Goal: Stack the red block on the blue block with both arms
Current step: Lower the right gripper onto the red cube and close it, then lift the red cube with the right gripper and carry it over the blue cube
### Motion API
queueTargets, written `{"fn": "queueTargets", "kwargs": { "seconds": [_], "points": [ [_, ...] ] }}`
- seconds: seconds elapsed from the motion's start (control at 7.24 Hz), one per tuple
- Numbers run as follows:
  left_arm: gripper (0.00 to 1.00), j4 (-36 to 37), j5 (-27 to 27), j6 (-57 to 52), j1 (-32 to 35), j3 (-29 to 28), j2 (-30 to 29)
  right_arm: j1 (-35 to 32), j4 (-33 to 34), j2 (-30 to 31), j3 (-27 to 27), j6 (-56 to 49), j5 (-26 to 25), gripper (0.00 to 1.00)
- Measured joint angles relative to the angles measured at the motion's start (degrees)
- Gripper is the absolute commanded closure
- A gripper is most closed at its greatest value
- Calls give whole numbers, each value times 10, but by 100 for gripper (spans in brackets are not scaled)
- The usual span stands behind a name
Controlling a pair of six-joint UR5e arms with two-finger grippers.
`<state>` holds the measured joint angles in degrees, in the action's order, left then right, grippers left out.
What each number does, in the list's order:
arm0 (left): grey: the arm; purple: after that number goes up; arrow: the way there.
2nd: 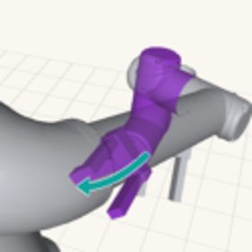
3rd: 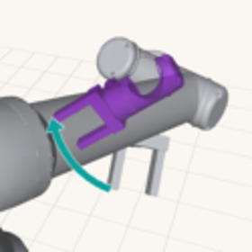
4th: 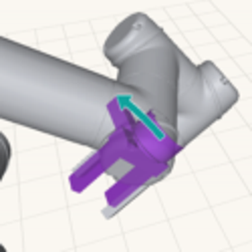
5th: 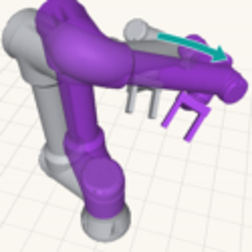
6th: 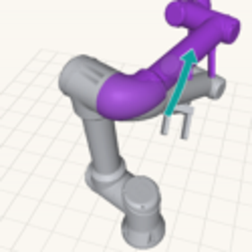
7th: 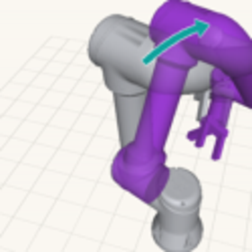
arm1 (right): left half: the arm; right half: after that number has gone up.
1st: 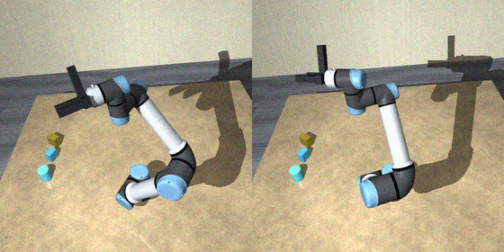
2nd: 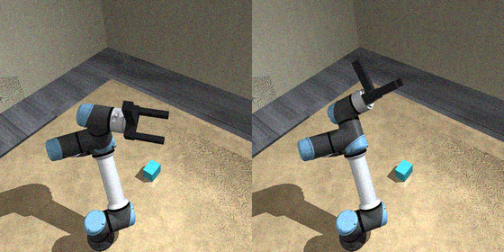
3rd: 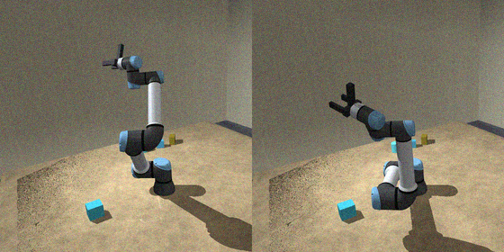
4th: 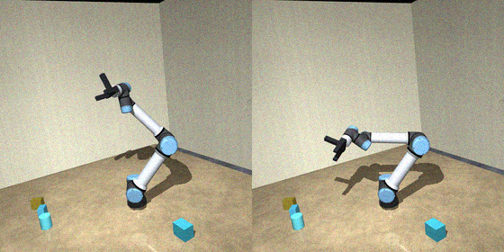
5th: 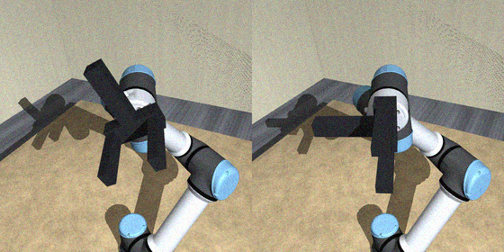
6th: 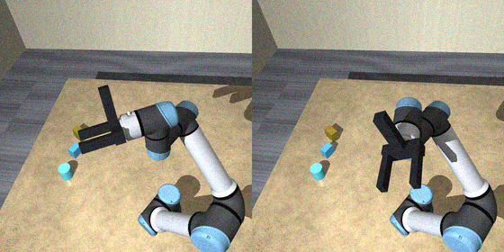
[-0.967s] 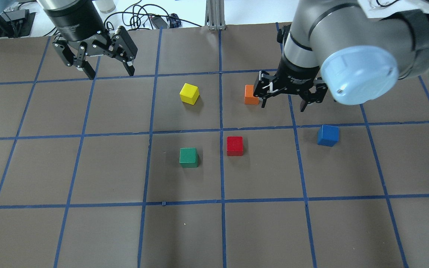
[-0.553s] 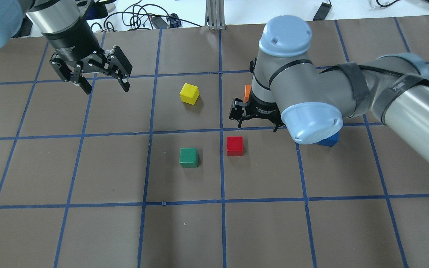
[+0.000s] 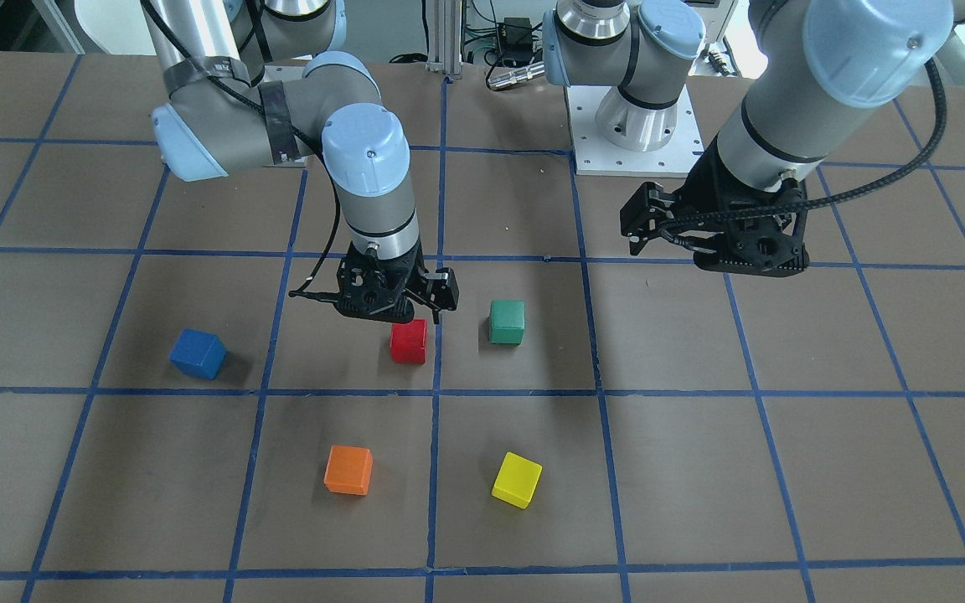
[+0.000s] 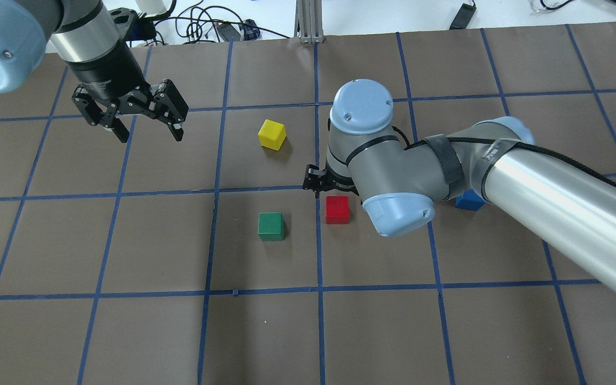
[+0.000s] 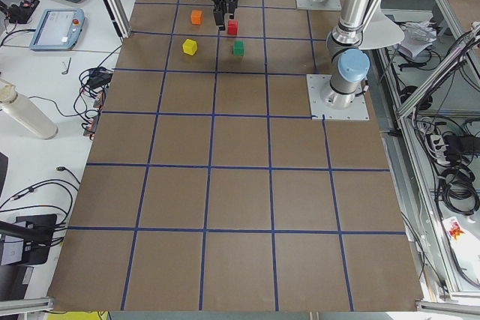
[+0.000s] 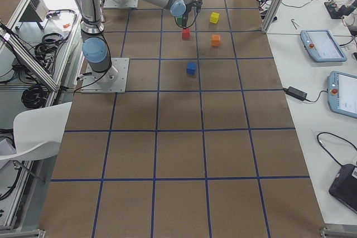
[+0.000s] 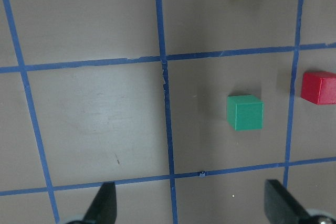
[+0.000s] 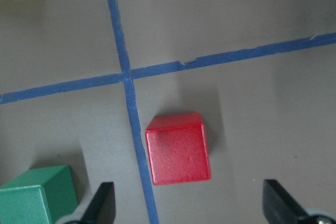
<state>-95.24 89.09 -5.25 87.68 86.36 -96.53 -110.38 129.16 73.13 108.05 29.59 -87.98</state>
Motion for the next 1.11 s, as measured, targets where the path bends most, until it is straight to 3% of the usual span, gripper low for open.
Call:
{"fn": "queueTargets", "kwargs": {
  "seconds": [0.69, 0.83, 0.97, 1.11],
  "points": [
    [0, 38, 9, 4, 1, 33, 8, -9, 23, -39, 1, -2, -27, 0],
    [0, 39, 9, 4, 1, 35, 8, -9, 31, -51, 1, -2, -29, 15],
    [0, 39, 9, 5, 1, 38, 9, -10, 34, -59, 2, -1, -29, 66],
    [0, 40, 9, 6, 1, 40, 10, -10, 33, -63, 4, 1, -30, 80]
  ]
}}
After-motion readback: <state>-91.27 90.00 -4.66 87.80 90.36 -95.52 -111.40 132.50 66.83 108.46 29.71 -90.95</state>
